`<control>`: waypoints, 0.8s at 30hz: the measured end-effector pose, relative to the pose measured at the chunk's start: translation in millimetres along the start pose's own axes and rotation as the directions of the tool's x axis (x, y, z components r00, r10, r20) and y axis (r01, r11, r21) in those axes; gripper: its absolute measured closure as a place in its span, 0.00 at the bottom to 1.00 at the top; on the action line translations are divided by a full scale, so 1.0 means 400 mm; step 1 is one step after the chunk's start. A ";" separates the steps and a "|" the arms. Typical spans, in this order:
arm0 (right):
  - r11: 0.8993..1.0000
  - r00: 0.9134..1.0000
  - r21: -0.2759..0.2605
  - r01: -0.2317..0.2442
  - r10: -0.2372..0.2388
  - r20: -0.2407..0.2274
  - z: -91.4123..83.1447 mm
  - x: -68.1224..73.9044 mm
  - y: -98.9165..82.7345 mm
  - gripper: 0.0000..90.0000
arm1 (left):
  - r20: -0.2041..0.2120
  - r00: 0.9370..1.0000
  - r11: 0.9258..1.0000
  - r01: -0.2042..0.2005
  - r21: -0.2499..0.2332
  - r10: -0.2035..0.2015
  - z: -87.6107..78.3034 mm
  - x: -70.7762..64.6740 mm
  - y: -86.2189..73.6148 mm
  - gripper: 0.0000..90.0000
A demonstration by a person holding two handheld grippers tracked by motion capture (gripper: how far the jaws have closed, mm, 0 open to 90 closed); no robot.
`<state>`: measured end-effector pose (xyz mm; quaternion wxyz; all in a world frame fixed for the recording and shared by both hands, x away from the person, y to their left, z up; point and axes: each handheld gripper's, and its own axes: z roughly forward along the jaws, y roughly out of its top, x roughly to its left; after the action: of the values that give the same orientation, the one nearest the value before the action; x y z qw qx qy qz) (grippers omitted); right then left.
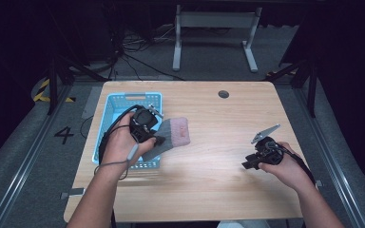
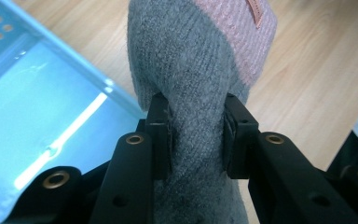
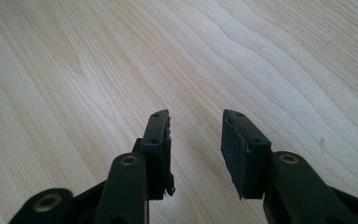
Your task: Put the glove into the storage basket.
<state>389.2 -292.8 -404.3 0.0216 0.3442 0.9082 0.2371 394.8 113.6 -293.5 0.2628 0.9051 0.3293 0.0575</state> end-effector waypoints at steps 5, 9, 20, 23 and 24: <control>1.000 1.000 0.003 -0.008 0.008 0.000 0.002 -0.004 -0.004 0.70 | -0.033 0.999 1.000 0.025 0.009 -0.024 -0.017 0.040 -0.016 0.77; 1.000 1.000 0.013 -0.011 0.011 0.002 0.006 -0.003 -0.007 0.70 | -0.054 0.998 0.999 0.045 0.007 -0.045 -0.021 0.074 -0.029 0.77; 1.000 1.000 0.014 -0.022 0.022 0.009 0.003 0.000 -0.019 0.70 | -0.099 0.987 0.992 0.125 -0.006 -0.125 -0.050 0.156 -0.064 0.77; 1.000 1.000 0.007 -0.026 0.026 0.011 -0.001 0.001 -0.021 0.69 | -0.101 0.983 0.988 0.154 -0.009 -0.154 -0.044 0.182 -0.073 0.77; 1.000 1.000 0.006 -0.025 0.025 0.009 -0.001 0.001 -0.021 0.69 | -0.098 0.981 0.986 0.166 -0.010 -0.166 -0.040 0.192 -0.076 0.77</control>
<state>383.7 -298.1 -407.6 0.0217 0.3568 0.9043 0.2332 432.7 188.2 -300.8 0.2507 0.8704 0.4161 0.0803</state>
